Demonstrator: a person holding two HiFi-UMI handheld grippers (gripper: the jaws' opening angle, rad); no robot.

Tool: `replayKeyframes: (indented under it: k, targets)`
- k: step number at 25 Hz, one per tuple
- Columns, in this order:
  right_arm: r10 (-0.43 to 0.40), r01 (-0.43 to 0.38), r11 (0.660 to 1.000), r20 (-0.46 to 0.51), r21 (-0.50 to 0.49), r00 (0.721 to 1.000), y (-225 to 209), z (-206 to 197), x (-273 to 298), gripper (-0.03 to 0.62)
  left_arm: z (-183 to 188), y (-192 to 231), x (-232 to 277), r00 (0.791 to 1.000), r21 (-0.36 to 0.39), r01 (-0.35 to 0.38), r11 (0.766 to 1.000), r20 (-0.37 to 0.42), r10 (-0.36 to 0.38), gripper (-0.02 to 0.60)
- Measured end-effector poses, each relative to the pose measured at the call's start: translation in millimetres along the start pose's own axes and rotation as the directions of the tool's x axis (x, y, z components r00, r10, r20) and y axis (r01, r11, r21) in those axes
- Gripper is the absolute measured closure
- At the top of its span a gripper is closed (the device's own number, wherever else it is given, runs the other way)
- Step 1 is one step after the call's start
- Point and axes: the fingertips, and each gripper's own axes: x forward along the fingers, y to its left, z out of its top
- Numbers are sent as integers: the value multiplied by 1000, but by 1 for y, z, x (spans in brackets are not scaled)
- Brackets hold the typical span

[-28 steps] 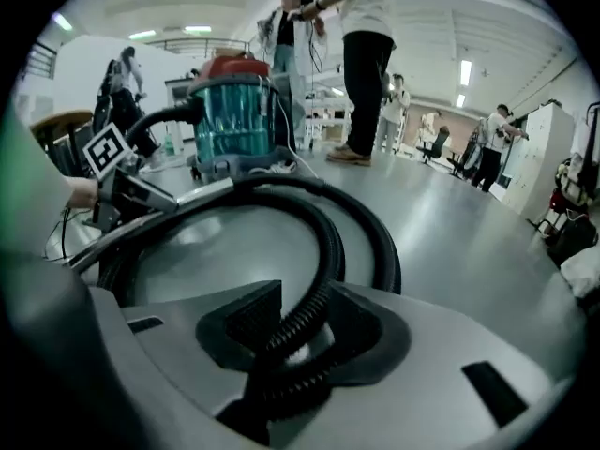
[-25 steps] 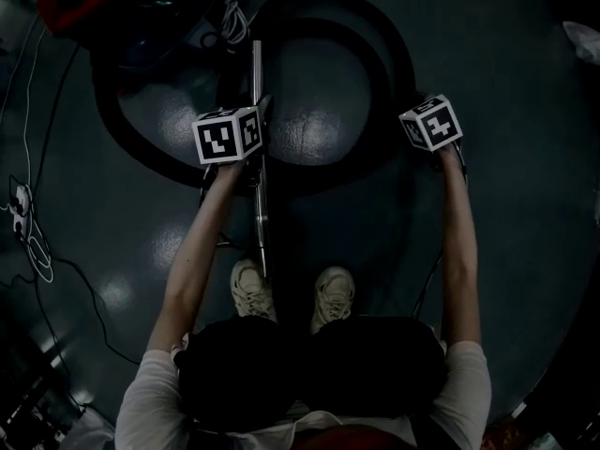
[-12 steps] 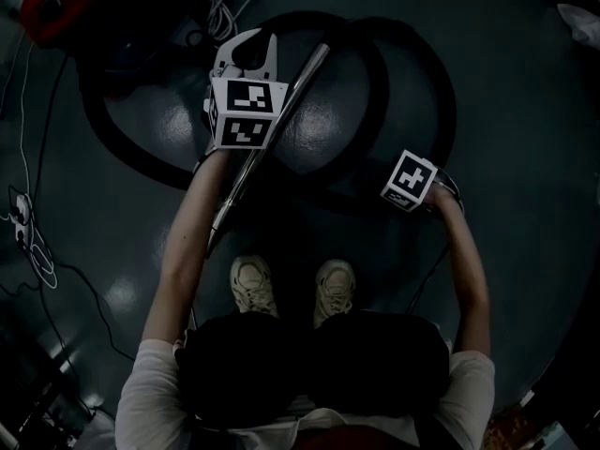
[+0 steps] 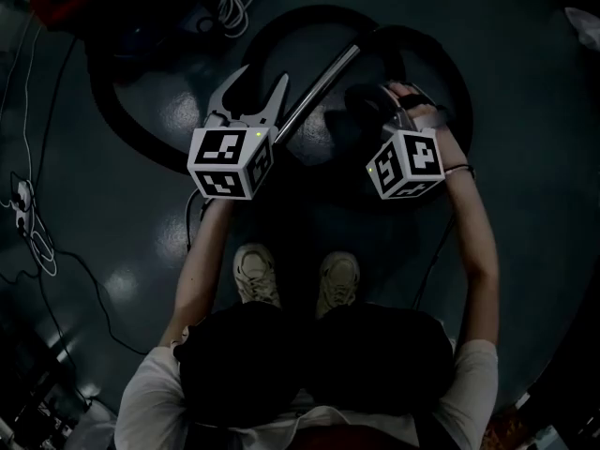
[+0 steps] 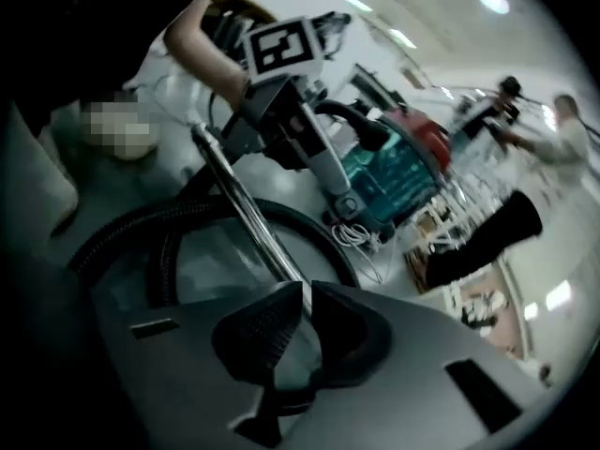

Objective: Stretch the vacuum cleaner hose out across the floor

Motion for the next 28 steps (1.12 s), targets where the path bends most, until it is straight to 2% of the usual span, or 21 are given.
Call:
replayKeyframes:
  k: [1,3,4,6,9,12,14,16,18,19,20,22,25,28]
  targets:
    - [21,-24,994,-23,-110,1000,-1,7,9,580,-5,-3,-5,1000,-12,1,1000,-7,-2,371]
    - [118,-135,954,-80,-267,990,13,15,29,573,-17,-5,-11,999,-38,8,999,-33,-9,359]
    - [165,-194,928,-117,-319,979,23,14,38,522,-24,-4,-13,999,-51,6,999,-47,-9,357]
    - [221,-272,884,-173,-381,960,39,12,54,474,-33,1,-15,998,-76,-3,997,-67,-2,357]
    - [239,-290,863,-171,-414,956,49,20,69,431,-36,9,-22,997,-104,-21,994,-73,13,357]
    - [272,-321,844,-172,-430,947,54,28,80,428,-35,11,-40,996,-55,-41,998,-86,36,357]
    - [287,-336,844,-176,-418,941,58,28,85,428,-37,7,-82,992,21,-35,999,-122,37,357]
    - [287,-330,858,-166,-394,943,63,31,87,428,-51,10,-148,979,76,-42,996,-196,56,357]
    - [286,-330,863,-169,-383,943,64,31,88,427,-71,25,-203,958,82,-97,992,-264,116,357]
    - [291,-338,860,-178,-381,940,65,31,89,427,-78,33,-217,951,64,-135,989,-273,147,357]
    - [301,-353,855,-189,-381,935,67,30,90,427,-80,38,-220,950,34,-167,985,-263,170,357]
    - [329,-386,838,-209,-385,921,69,29,94,427,-70,35,-203,966,-34,-184,982,-193,174,357]
    - [336,-397,821,-214,-411,917,67,32,98,427,-53,12,-154,990,-79,-112,991,-95,104,357]
    - [317,-369,819,-190,-440,929,69,36,101,427,-42,-6,-115,998,-82,-47,996,-55,43,357]
